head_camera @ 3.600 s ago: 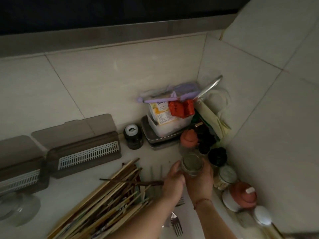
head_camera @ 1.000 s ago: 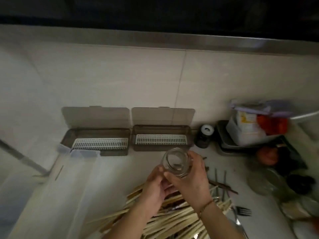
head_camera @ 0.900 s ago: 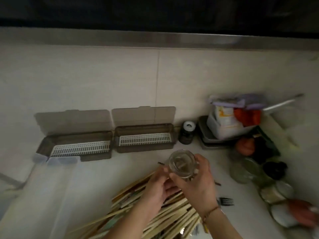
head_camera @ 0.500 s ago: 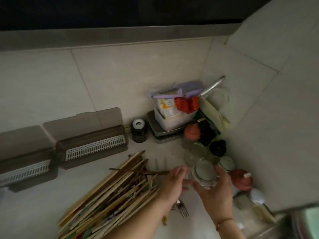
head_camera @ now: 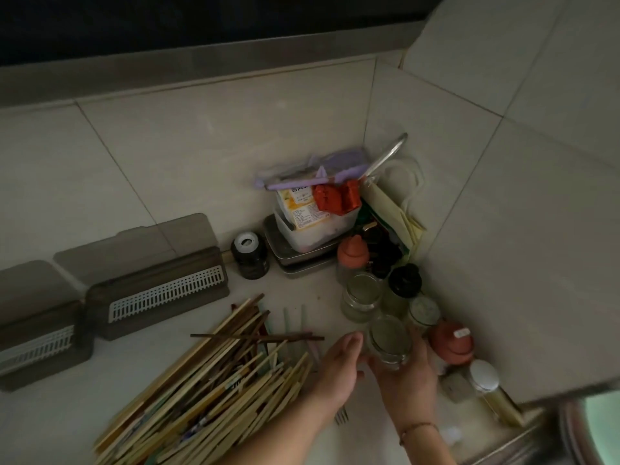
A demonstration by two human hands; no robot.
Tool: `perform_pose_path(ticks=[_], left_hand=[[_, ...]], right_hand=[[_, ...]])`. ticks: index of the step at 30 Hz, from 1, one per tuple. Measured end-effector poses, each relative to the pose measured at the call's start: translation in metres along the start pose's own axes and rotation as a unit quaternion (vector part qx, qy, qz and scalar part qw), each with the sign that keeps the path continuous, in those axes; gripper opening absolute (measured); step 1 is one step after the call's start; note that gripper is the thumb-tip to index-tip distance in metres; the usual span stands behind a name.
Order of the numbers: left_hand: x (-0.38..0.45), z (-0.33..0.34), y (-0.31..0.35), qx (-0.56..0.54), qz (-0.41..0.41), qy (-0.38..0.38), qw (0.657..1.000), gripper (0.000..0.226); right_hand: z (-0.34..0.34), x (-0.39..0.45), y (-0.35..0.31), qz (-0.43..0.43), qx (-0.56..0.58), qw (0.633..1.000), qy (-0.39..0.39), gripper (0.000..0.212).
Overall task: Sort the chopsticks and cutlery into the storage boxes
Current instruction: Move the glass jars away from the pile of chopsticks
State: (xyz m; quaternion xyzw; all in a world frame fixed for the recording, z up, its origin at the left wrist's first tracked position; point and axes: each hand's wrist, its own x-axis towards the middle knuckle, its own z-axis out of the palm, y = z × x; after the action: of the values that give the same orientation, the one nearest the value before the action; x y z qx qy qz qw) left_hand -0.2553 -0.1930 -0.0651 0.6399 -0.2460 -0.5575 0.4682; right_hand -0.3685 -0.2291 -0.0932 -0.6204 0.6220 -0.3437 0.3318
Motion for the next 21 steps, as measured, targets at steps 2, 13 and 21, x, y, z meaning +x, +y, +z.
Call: perform_pose_path(ticks=[2, 13, 21], left_hand=[[0.002, -0.001, -0.002, 0.001, 0.001, 0.001, 1.000, 0.025], [-0.054, -0.056, -0.035, 0.498, 0.265, -0.044, 0.824, 0.048], [-0.146, -0.158, -0.118, 0.716, 0.251, 0.120, 0.640, 0.052]], right_hand=[[0.001, 0.002, 0.003, 0.007, 0.001, 1.000, -0.007, 0.087], [0.006, -0.038, 0.032, 0.040, 0.071, 0.996, -0.029, 0.101], [0.018, -0.081, 0.025, -0.067, -0.084, 0.990, -0.091, 0.032]])
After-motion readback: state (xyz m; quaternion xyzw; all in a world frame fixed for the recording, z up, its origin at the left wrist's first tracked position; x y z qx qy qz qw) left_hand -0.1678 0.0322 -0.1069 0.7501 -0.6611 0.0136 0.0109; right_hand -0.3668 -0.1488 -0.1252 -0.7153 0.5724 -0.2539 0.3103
